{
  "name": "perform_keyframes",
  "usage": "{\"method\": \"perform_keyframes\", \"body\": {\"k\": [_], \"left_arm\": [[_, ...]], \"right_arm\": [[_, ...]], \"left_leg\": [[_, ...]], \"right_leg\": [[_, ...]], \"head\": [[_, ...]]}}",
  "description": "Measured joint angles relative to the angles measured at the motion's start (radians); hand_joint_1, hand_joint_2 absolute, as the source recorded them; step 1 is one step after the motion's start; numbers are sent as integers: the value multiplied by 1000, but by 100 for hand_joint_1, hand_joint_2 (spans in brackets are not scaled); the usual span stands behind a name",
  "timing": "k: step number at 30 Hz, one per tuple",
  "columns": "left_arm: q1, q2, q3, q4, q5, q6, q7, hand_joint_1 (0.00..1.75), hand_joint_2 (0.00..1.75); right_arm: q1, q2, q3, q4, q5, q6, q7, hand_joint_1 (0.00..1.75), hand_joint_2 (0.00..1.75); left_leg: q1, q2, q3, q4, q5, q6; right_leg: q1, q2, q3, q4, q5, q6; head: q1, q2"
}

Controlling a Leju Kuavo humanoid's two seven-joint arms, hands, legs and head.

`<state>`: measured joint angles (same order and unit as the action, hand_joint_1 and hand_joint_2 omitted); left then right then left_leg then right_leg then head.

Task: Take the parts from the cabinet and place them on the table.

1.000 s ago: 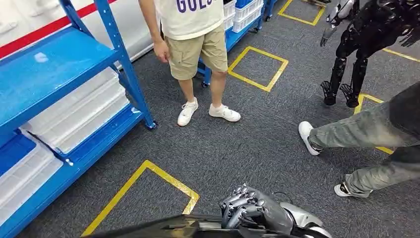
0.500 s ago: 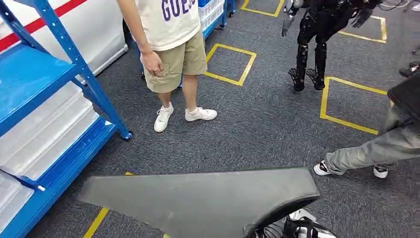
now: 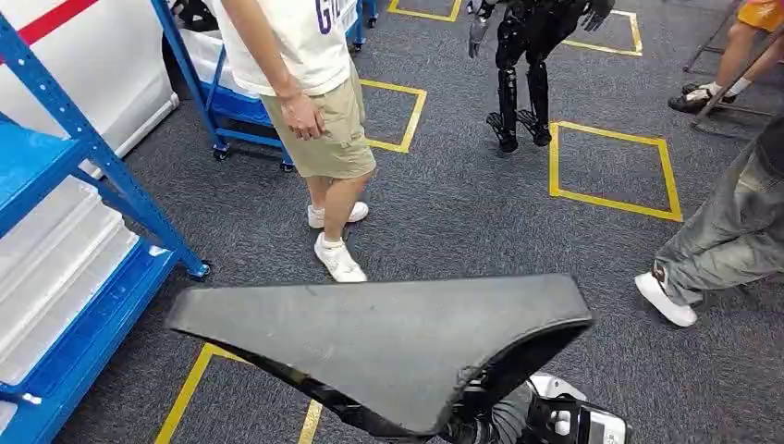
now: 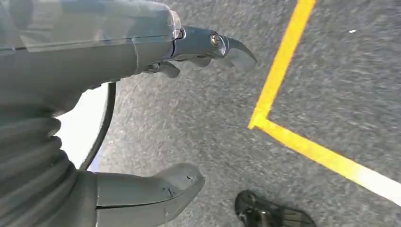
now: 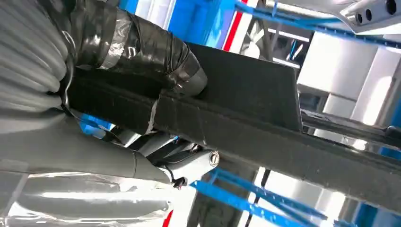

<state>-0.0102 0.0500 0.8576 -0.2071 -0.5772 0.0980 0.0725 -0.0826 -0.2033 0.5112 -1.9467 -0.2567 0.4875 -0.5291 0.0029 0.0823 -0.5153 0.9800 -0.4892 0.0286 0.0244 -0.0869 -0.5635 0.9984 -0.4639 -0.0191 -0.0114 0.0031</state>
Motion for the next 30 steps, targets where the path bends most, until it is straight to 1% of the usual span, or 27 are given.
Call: {"method": "perform_keyframes", "body": {"k": [1, 3, 4, 5, 6, 7, 8, 9, 10, 11, 12, 13, 14, 15, 16, 17, 19, 20, 21, 22, 24, 25, 26, 27, 28, 29, 30], "left_arm": [[1, 0, 5, 0, 0, 0, -5, 0, 175], [-2, 0, 13, 0, -1, 0, -11, 0, 175], [-4, 0, 14, 0, -1, -1, -15, 0, 175], [-6, 2, 15, 0, -2, -1, -17, 0, 175], [-7, 3, 16, 0, -2, -1, -20, 0, 175], [-5, 3, 17, 0, -2, -1, -20, 0, 175], [-2, 6, 19, 0, -2, -1, -20, 0, 175], [0, 8, 21, 0, -2, -1, -20, 0, 175], [2, 8, 21, 0, -2, -1, -20, 0, 175], [3, 8, 21, 0, -2, -1, -20, 0, 175], [3, 8, 21, 0, -2, -1, -20, 0, 175], [2, 8, 21, 0, -2, -1, -21, 0, 175], [2, 9, 22, 0, -2, -1, -21, 0, 175], [2, 8, 22, 0, -2, -1, -21, 0, 175], [3, 7, 22, 0, -2, -3, -22, 0, 175], [3, 8, 24, 0, -2, -3, -26, 0, 175], [1, 9, 24, 0, -6, -8, -30, 0, 175], [-1, 9, 24, 0, -9, -11, -31, 0, 175], [-2, 11, 24, 0, -10, -13, -32, 0, 175], [1, 10, 25, 0, -11, -15, -34, 0, 175], [6, 11, 29, 0, -11, -22, -40, 0, 175], [6, 11, 31, 0, -11, -24, -45, 0, 175], [4, 11, 34, 0, -13, -27, -49, 0, 175], [2, 11, 35, 0, -14, -27, -51, 0, 175], [0, 11, 35, 0, -19, -27, -52, 0, 175], [-1, 11, 35, 0, -19, -27, -52, 0, 175], [-2, 9, 36, 0, -19, -27, -53, 0, 175]], "right_arm": [[0, 2, -3, 0, 2, 0, -2, 175, 175], [7, 3, -9, 0, 4, 0, -5, 175, 175], [9, 4, -11, -2, 5, 0, -6, 175, 175], [13, 6, -13, -5, 6, 0, -8, 175, 175], [10, 7, -14, -8, 5, 0, -12, 175, 175], [9, 13, -14, -8, 6, 0, -12, 175, 175], [12, 15, -14, -8, 6, 0, -12, 175, 175], [13, 17, -14, -8, 6, 0, -12, 175, 175], [14, 18, -14, -8, 6, 0, -12, 175, 175], [14, 18, -14, -8, 6, 0, -12, 175, 175], [14, 18, -14, -8, 6, 0, -12, 175, 175], [15, 18, -14, -8, 6, 0, -12, 175, 175], [15, 19, -14, -8, 6, 0, -12, 175, 175], [15, 19, -14, -8, 6, 0, -12, 175, 175], [14, 19, -14, -8, 6, 0, -12, 175, 175], [15, 21, -14, -9, 6, 0, -13, 175, 175], [21, 21, -15, -11, 6, 0, -14, 175, 175], [29, 21, -15, -15, 5, 0, -14, 175, 175], [32, 21, -15, -19, 5, 0, -14, 175, 175], [32, 21, -14, -23, 5, 0, -15, 175, 175], [37, 21, -13, -24, 5, -1, -18, 175, 175], [41, 21, -13, -24, 5, -1, -19, 175, 175], [44, 21, -12, -24, 5, -2, -21, 175, 175], [44, 21, -11, -25, 5, -2, -23, 175, 175], [44, 21, -11, -25, 5, -2, -23, 175, 175], [44, 21, -11, -27, 5, -2, -23, 175, 175], [43, 22, -11, -32, 5, -2, -23, 175, 175]], "left_leg": [[0, 10, -2, 0, -2, -4], [0, 34, 6, -6, -3, -10], [-3, 45, 12, -7, -6, -16], [3, 21, 7, 4, -20, -20], [3, -32, -11, 50, -53, -22], [5, -60, -43, 121, -90, -23], [6, -74, -85, 207, -130, -26], [8, -77, -124, 286, -159, -30], [10, -77, -148, 328, -163, -34], [13, -77, -148, 317, -140, -38], [18, -78, -127, 265, -98, -43], [24, -82, -91, 184, -47, -49], [31, -100, -48, 91, 1, -55], [39, -150, -27, 42, 4, -62], [38, -162, -12, 7, 0, -54], [33, -152, -15, 14, 4, -44], [26, -134, -17, 17, 3, -33], [30, -119, -14, 11, 7, -21], [27, -111, -13, 11, 6, -15], [23, -98, -13, 11, 5, -9], [16, -73, -13, 11, 3, -5], [14, -61, -13, 11, 2, -3], [10, -48, -12, 11, 0, -2], [7, -37, -8, 11, -2, 0], [6, -27, -3, 11, -5, 0], [6, -17, 4, 9, -8, -1], [7, -11, 11, 3, -10, -1]], "right_leg": [[2, 10, -4, -4, 2, -4], [3, 34, -7, -6, 3, -6], [1, 46, -3, -18, 9, -14], [-14, 53, 7, -29, 17, -16], [-13, 65, 8, -33, 19, -22], [-13, 72, 7, -32, 18, -26], [-14, 84, 7, -31, 17, -28], [-14, 98, 6, -29, 17, -28], [-14, 111, 6, -28, 17, -27], [-17, 125, 6, -25, 17, -27], [-20, 138, 5, -20, 14, -22], [-24, 150, 6, -13, 10, -16], [-29, 163, 6, -5, 4, -8], [-29, 173, 3, -2, 0, 0], [-29, 186, -3, 5, 2, 6], [-30, 194, -7, -3, 11, 13], [-37, 214, -14, -4, 14, 22], [-38, 185, -16, 7, 4, 27], [-32, 129, -29, 40, -18, 30], [-32, 102, -61, 107, -55, 32], [-33, 93, -141, 265, -123, 34], [-33, 93, -169, 316, -134, 33], [-32, 93, -172, 321, -121, 29], [-29, 92, -150, 274, -86, 23], [-24, 90, -109, 196, -43, 13], [-12, 75, -54, 95, 3, 1], [5, 26, -15, 16, 20, -15]], "head": [[0, 0], [0, 0], [0, 0], [0, 0], [-1, 0], [-1, 0], [-1, 0], [0, 0], [-1, 0], [-1, 0], [-1, 0], [-1, 0], [-1, 0], [-1, 0], [0, 0], [-1, 0], [0, 0], [-1, 0], [1, 0], [0, 0], [0, 0], [0, 0], [0, 0], [0, 0], [0, 0], [0, 0], [0, 0]]}}
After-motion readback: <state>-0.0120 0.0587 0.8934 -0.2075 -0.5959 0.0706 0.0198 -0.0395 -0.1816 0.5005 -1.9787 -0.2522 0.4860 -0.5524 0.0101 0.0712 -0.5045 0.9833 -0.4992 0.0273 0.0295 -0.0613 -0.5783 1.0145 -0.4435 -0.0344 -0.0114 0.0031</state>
